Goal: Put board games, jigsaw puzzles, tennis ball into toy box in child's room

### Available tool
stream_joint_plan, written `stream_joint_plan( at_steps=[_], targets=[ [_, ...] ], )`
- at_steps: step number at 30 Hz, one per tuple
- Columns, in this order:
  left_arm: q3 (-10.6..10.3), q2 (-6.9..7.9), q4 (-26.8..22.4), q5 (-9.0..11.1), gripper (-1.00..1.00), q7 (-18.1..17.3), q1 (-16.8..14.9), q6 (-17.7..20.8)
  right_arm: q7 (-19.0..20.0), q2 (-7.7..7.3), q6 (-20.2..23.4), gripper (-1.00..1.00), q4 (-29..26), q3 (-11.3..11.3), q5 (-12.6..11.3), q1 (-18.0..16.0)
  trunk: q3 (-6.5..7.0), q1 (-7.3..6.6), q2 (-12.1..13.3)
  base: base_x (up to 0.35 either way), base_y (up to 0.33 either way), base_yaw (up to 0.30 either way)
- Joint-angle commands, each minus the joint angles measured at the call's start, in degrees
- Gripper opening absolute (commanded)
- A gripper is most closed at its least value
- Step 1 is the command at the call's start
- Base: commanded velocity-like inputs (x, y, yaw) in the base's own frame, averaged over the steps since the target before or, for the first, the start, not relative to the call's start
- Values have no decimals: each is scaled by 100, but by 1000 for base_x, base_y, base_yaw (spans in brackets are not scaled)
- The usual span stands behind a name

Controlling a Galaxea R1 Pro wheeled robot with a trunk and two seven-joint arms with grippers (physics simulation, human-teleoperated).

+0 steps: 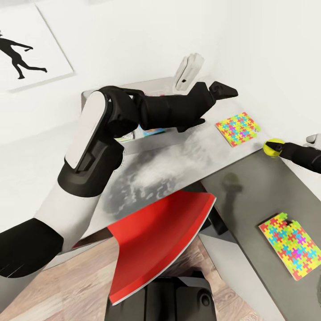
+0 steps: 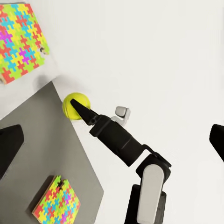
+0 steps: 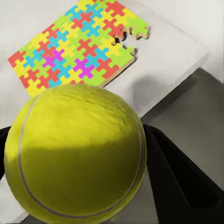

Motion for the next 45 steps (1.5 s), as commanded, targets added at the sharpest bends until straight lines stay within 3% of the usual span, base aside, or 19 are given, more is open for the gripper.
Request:
stream_joint_plan(
  at_steps=[1, 7, 11, 18, 26, 33, 45],
  targets=[
    [40, 8, -2, 43, 100, 64, -5, 23, 14, 0, 28, -100, -3, 10, 19, -48, 2, 4, -9, 0, 0, 86],
    [215, 69, -2, 43, 100, 246, -6, 180, 14, 7, 28, -100, -1, 96, 19, -240, 56, 4, -9, 0, 0, 91],
    [375, 116, -2, 45, 100, 380, -6, 286, -6, 16, 28, -100, 7, 330, 21, -388, 92, 4, -9, 0, 0, 97],
    [465, 186, -2, 46, 100, 470, -6, 341, -90, 71, 28, -100, 12, 609, 21, -588, 154, 4, -9, 0, 0, 104],
    [600, 453, -2, 49, 100, 563, -8, 375, -159, 217, 28, -100, 35, 741, 25, -794, 226, 4, -9, 0, 0, 117],
    [677, 600, -2, 51, 100, 584, -10, 387, -176, 368, 28, -100, 61, 797, 34, -959, 289, 4, -9, 0, 0, 136],
    [771, 857, -2, 52, 100, 587, 52, 420, -186, 465, 28, -100, 67, 1098, 44, -1224, 395, 4, -9, 0, 0, 146]
  ],
)
